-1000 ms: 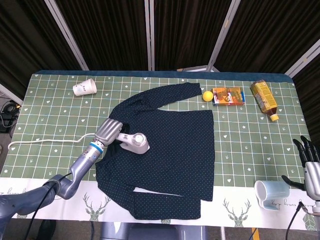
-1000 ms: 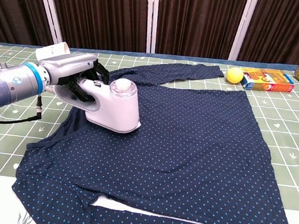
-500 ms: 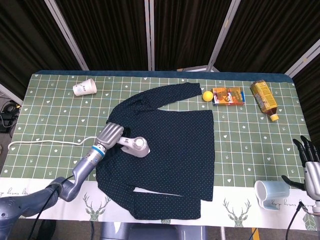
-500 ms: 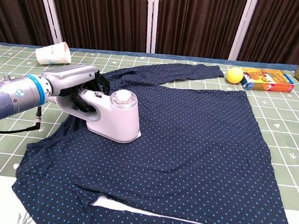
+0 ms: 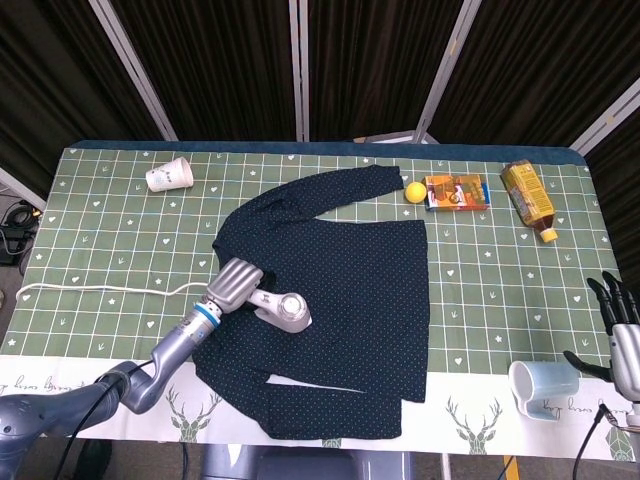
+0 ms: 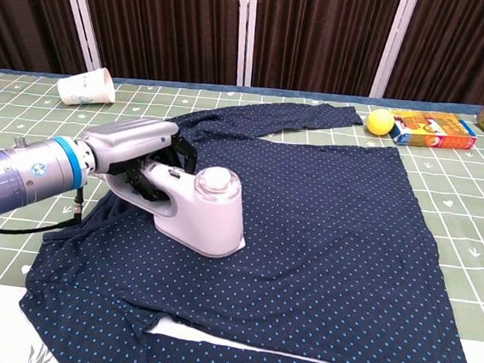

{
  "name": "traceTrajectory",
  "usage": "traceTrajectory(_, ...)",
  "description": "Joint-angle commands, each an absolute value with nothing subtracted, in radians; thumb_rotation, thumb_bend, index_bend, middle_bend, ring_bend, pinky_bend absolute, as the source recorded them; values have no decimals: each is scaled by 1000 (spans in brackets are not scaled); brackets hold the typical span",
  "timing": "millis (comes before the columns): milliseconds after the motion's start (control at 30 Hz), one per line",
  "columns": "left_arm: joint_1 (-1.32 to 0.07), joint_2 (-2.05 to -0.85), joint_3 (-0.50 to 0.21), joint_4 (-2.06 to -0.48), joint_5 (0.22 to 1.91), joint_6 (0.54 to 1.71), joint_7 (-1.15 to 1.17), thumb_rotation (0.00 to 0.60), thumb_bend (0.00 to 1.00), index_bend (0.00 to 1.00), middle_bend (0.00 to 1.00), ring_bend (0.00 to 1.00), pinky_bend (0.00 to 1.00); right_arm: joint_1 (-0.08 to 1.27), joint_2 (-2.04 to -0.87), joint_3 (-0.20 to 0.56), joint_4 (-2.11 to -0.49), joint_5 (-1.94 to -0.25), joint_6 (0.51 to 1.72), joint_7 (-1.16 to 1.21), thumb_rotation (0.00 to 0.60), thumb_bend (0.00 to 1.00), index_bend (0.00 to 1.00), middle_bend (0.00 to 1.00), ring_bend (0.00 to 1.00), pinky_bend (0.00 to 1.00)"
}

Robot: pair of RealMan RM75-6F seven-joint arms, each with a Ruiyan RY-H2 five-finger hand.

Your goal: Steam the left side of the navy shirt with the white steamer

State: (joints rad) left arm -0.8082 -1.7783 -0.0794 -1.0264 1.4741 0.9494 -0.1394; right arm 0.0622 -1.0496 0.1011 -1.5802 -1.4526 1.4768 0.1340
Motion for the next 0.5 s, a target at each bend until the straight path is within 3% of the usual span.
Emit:
traceTrajectory(33,-807,-1782,-70,-1040,1490,961,-135,600,577,992,849,762,984,61,-1049,100,-1580,-1454,1479,136,600,0,0,0,0,0)
traceTrajectory(133,-806,-1781,-56,-1060,1510,970,-136,600,569,982,842,762,978,61,-1048,100,-1581,-1457,1480,137,600,0,0,0,0,0)
traceTrajectory(233,-804,-1777,-39,-1084,1530,977,-141,600,494,970,833,762,974,60,-1047,99,-1581,-1459,1482,138,600,0,0,0,0,0)
traceTrajectory(500,-799,-1765,-23,-1115,1533,964,-144,600,103,936,815,761,968,58,-1046,97,-1584,-1466,1489,138,600,0,0,0,0,0)
